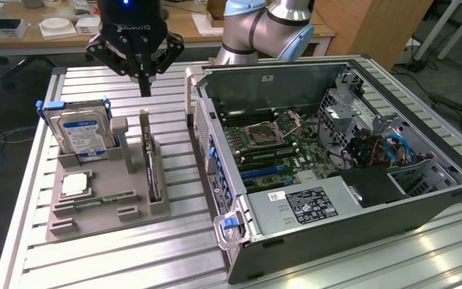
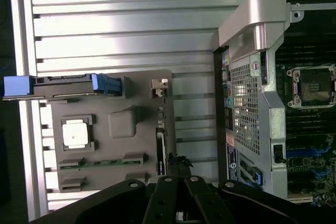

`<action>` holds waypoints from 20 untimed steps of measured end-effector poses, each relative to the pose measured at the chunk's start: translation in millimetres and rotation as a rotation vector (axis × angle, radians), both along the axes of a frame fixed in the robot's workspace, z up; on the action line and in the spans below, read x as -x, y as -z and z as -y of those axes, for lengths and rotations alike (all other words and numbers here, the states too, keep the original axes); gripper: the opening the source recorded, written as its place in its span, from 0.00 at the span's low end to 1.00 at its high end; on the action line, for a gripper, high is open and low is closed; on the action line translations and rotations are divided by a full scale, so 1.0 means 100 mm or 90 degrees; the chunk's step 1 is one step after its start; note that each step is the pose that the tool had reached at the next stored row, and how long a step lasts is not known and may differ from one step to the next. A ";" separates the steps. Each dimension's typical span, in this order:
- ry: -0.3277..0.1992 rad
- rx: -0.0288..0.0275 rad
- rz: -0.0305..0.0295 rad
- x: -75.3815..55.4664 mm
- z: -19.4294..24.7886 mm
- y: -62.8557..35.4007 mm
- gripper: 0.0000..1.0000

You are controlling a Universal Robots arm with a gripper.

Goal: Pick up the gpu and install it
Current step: 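Reach for the gpu, then pick up the gpu and move the gpu toward the slot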

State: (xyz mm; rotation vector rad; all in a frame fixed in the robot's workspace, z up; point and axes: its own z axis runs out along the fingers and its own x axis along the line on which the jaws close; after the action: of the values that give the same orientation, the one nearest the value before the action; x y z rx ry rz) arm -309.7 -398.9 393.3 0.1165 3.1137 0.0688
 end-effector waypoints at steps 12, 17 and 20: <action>0.000 0.0000 0.0000 0.17 0.000 0.000 0.10; 0.000 0.0000 0.0000 0.20 0.000 0.000 0.10; 0.000 0.0000 0.0000 0.20 0.000 0.000 0.10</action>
State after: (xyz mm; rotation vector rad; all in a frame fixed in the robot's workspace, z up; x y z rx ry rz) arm -329.7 -398.9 393.3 0.1165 3.1137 0.0689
